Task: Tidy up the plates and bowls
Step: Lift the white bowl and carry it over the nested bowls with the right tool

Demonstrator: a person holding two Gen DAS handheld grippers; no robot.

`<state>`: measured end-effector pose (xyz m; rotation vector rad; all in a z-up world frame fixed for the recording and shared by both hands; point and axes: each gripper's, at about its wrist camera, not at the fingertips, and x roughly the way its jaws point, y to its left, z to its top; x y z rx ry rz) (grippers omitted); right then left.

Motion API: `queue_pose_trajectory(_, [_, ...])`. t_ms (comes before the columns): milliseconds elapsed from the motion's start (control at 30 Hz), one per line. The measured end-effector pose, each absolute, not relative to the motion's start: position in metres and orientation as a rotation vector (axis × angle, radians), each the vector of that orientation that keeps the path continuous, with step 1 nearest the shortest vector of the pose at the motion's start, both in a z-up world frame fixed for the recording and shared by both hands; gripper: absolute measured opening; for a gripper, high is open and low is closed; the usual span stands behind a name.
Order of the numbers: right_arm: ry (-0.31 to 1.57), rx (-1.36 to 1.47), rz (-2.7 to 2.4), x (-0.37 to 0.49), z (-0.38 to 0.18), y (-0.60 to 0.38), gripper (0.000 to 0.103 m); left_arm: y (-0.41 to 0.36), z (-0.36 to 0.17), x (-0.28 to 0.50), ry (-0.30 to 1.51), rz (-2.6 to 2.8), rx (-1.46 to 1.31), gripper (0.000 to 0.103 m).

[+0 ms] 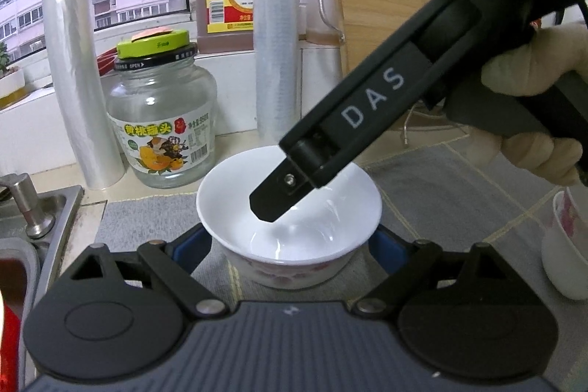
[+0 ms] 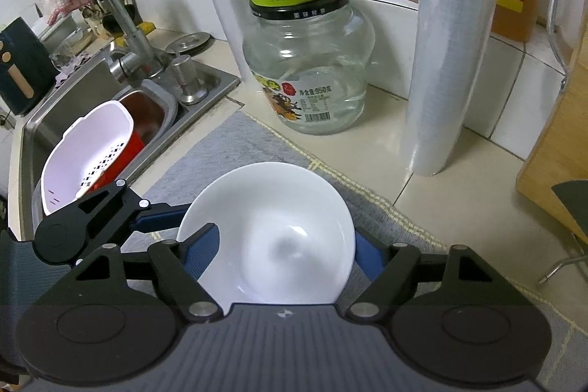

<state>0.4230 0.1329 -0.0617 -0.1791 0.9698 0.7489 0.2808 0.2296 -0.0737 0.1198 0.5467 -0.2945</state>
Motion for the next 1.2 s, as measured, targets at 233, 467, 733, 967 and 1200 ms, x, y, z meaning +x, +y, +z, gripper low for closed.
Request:
queue_pose_trajectory(233, [0.939,-0.177,0.766,0.406,-0.052,0.121,0.083,0.22,-0.064,0.269,0.549,-0.296,0.138,0.092])
queue_pose_trajectory(467, [0.908,-0.194,0.791,0.381,-0.036,0.106,0.083,0.208,-0.052,0.251,0.553,-0.295,0.153,0.092])
queue_pose_trajectory(733, [0.876,-0.185,0.807,0.35,-0.023,0.087,0.083,0.193,-0.04,0.227,0.553,-0.302,0.154,0.092])
queue_pose_trajectory(967, [0.86,-0.169,0.816,0.326,-0.013,0.07,0.083,0.182,-0.029,0.205,0.551,-0.315,0.147,0.092])
queue_pose_trajectory(1200, [0.847,-0.167,0.81,0.301,-0.005,0.05,0.083,0.168,-0.021,0.186,0.549,-0.343,0.146,0.092])
